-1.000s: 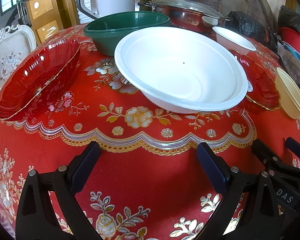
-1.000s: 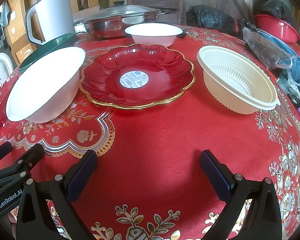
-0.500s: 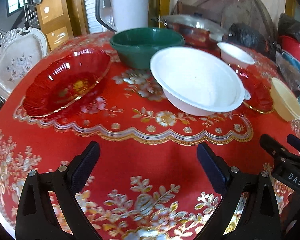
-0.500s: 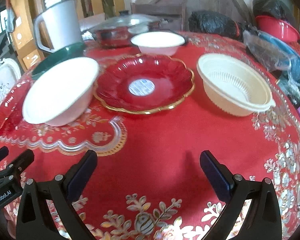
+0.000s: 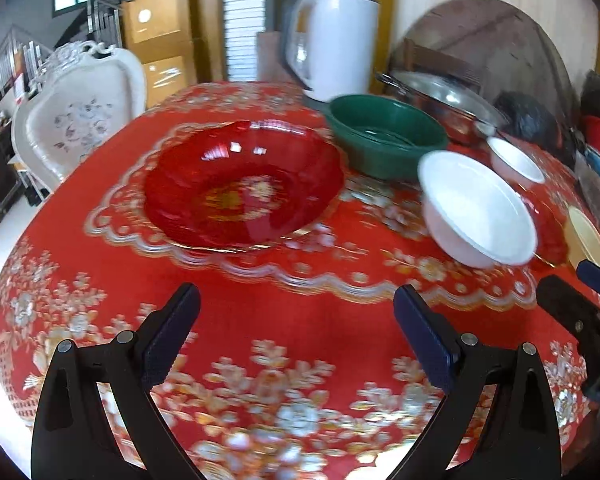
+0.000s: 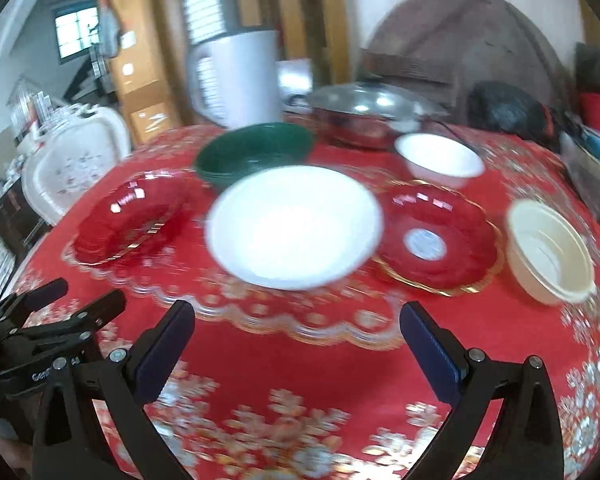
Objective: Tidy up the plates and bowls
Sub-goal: 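Reach both grippers to the red 'THE WEDDING' plate and close on its rim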
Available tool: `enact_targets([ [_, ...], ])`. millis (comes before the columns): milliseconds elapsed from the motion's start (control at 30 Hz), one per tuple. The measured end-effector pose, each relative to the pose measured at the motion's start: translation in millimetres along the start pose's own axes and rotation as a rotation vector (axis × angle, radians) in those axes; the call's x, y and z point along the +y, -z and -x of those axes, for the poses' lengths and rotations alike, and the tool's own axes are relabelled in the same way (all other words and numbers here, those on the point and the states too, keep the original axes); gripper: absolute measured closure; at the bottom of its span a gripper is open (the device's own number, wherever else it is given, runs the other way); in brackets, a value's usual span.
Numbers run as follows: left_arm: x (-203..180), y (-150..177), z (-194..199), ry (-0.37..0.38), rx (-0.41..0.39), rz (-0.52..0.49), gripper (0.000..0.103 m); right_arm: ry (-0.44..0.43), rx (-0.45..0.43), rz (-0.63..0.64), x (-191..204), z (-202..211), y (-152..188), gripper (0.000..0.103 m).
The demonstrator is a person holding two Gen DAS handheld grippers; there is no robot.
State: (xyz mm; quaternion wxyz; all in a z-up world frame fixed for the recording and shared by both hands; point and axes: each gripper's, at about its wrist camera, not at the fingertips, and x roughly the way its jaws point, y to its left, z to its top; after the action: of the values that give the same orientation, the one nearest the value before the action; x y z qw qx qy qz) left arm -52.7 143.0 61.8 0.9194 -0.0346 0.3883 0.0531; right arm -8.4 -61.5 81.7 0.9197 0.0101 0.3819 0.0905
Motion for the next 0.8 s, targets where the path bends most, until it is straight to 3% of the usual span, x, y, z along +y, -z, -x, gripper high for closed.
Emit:
enact_targets([
  [367, 55, -10, -8, -0.075, -0.002, 0.044, 0.005, -0.192, 0.03, 0.052, 67, -16, -19, 0.001],
  [567, 80, -23, -20, -0.083, 0.004, 0.043, 0.005, -0.21, 0.033, 0.095, 98, -33, -34, 0.001],
  [800, 112, -47, -55, -0.106, 0.079, 0.086, 0.005, -0.24, 0.118, 0.077, 120, -72, -60, 0.001],
])
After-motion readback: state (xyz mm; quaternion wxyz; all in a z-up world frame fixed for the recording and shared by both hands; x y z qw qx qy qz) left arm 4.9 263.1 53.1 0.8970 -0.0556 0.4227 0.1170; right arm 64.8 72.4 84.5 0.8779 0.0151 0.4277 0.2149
